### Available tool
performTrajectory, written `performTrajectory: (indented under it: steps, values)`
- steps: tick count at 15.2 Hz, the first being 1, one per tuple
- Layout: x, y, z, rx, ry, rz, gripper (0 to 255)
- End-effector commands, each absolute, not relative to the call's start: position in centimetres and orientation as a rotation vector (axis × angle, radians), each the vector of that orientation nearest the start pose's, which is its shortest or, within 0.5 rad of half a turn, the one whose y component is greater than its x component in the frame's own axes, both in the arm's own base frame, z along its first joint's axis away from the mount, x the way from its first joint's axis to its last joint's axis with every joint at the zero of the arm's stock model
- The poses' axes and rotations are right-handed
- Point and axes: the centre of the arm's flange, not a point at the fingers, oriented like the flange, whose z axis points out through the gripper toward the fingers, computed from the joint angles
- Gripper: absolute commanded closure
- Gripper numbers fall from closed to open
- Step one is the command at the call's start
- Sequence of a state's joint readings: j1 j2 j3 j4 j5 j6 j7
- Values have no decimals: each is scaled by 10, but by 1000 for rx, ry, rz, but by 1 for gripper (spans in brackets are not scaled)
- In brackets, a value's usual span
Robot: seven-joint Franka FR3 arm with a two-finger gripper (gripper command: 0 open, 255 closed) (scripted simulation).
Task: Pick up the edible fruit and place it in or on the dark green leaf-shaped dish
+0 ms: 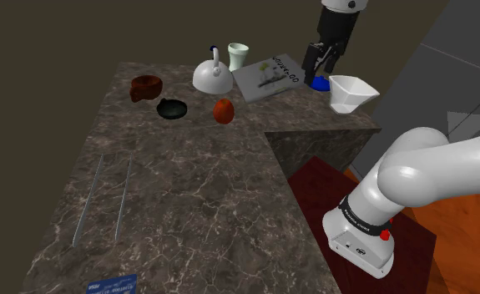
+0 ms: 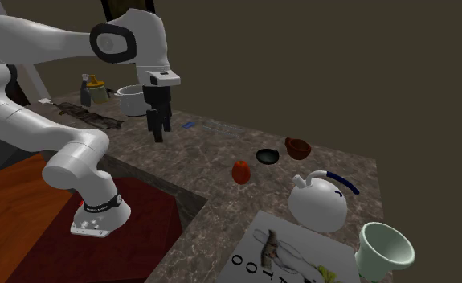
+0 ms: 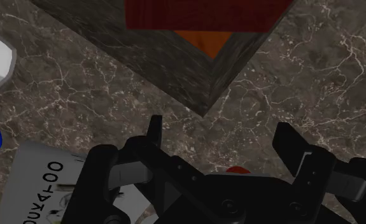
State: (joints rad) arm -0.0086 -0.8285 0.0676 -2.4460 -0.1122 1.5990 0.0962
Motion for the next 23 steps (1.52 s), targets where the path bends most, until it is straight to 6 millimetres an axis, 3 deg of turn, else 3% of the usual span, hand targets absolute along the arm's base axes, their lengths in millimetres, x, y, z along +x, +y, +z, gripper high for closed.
performTrajectory:
  steps: [1,23]
  values:
    - [296,11,564,-3303,91,15,0]
    - [527,43,407,-3078,257,-5,0]
